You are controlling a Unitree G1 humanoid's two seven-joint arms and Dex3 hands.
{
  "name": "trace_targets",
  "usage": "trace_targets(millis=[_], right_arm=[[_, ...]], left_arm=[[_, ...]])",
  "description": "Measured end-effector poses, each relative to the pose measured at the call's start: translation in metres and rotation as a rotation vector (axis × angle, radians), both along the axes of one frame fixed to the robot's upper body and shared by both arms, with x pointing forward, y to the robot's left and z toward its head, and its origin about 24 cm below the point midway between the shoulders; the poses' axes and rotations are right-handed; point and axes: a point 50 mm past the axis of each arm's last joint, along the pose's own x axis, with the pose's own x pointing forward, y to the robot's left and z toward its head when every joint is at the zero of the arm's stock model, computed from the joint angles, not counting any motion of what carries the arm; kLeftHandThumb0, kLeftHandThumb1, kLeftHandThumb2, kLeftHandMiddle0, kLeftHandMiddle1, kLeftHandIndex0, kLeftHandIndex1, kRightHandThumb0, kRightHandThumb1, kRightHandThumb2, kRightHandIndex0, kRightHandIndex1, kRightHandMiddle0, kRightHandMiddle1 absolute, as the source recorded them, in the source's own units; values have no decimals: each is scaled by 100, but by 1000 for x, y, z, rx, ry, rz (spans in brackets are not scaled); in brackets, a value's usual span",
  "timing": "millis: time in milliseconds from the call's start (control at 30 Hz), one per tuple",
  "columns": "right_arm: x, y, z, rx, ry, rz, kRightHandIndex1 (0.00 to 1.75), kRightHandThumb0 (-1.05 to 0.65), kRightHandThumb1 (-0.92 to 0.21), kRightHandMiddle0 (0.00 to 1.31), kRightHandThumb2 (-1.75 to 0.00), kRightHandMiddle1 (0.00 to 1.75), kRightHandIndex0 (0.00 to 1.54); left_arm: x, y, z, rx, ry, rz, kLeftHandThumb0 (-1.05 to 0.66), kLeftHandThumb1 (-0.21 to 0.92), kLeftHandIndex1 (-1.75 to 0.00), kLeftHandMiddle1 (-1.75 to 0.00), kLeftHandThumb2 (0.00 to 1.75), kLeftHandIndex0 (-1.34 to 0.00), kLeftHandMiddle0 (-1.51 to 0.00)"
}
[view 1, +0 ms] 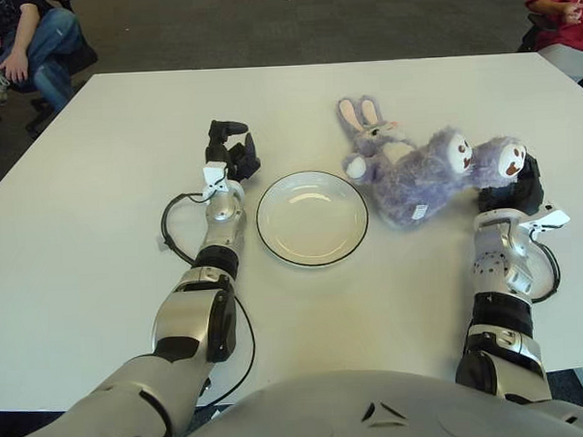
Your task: Put the doll into the plate.
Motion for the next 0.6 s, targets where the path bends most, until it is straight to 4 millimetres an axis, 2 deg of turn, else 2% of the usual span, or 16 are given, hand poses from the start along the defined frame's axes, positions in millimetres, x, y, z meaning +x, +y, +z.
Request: trace_targets(millis=[133,167,233,300,367,433,600], right_arm=[[-12,-1,2,-27,27,24,153,33,-88,2,-40,111,40],[-16,-1,3,-42,34,34,146,21,-82,1,-44,106,37],[-22,0,3,-69,41,55,123,-10,-57,0,-73,98,31],[-28,0,3,-101,48,76,112,-21,-47,0,-84,92,28],[-32,1,3,-152,56,111,101,-28,-42,0,-89,79,24],[-36,2,3,-205,61,145,89,-32,-39,0,-91,66,18],[-43,4,2,-331,62,226,68,-25,-34,0,-100,45,10]], left_arm=[[0,-1,0,-4,-3,-6,-39,62,-175,-175,94,-38,-98],[0,-1,0,-5,-2,-8,-40,61,-175,-175,94,-39,-98],[0,-1,0,-6,1,-9,-40,61,-175,-175,95,-39,-99],[1,-1,-1,-7,4,-11,-40,60,-175,-175,95,-39,-99],[1,-1,-1,-7,6,-13,-40,60,-175,-175,96,-40,-100],[1,-1,-1,-7,8,-13,-40,59,-175,-175,97,-40,-100],[1,-1,-2,-4,12,-15,-40,58,-175,-175,98,-41,-102]])
